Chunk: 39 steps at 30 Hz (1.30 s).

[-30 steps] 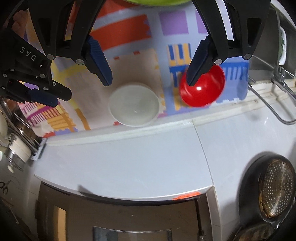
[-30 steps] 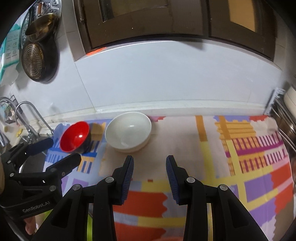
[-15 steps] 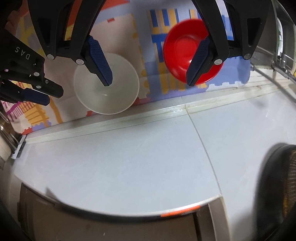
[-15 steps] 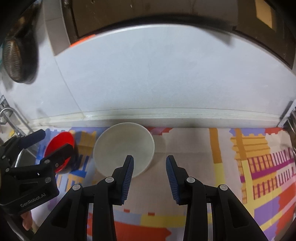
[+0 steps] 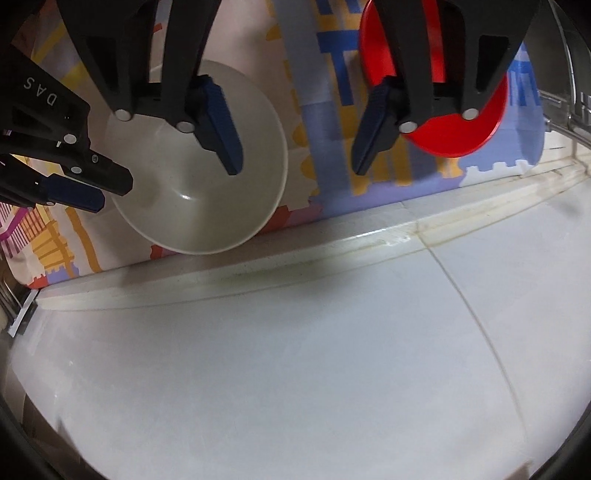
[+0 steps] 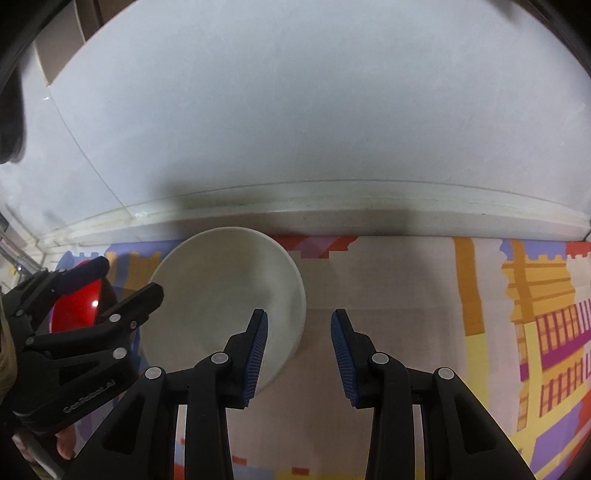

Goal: Organize plates and bowls
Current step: 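Close both grippers on the rim of the white bowl, then lift the white bowl with both grippers and carry it to the pink bowl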

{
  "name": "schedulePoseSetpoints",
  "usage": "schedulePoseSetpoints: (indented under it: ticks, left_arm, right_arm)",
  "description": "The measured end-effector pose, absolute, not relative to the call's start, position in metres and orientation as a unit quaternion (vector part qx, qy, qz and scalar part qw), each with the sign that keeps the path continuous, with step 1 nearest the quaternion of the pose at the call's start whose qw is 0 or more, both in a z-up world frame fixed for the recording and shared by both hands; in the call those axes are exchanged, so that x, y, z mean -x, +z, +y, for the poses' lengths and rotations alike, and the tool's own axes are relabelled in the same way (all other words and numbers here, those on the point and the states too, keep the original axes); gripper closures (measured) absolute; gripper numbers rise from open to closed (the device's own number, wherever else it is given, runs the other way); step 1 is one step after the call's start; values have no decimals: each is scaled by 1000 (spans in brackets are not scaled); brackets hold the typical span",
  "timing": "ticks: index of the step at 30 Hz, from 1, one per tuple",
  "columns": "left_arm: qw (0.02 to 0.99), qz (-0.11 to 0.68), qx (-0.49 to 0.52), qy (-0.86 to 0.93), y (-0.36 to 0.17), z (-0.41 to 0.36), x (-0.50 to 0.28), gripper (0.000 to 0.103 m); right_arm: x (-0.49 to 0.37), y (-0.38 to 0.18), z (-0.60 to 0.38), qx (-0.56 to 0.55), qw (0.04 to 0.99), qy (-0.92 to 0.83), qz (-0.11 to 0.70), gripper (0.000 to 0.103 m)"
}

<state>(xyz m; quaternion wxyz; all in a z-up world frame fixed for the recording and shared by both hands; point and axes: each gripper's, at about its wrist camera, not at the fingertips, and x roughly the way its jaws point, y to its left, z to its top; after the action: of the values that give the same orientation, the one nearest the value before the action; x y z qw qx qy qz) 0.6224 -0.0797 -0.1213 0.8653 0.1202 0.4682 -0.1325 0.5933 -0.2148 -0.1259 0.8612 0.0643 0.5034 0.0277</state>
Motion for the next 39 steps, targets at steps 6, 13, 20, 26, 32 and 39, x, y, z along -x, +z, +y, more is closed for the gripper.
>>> schedulePoseSetpoints:
  ticks: [6,13,20,26,32,39]
  left_arm:
    - [849,494,-110,-148,-135,-87,-629,65]
    - [846,500,-112,-148,-145,-91,-632,90]
    - [849,496,-110,-142,-144,-93,-630,93]
    - [854,488,-110,-143,-129,-82,-619,93]
    - [855,485,-105,-152,-110,-81,-597,93]
    - [859,475,-92,-169,-84,-81,-559,92]
  right_arm:
    - [-598,-133,-212,-63,855,34,514,79]
    - [-598,-136,-212,-66,853,34,516,92]
    - [-599,-137,-212,-66,854,28,516,93]
    - [-596,-130,-212,-70,856,24,511,93]
    - [-581,-113,-216,-75,857,24,510,93]
    - [-547,-92,-221,-81,855,20,512,93]
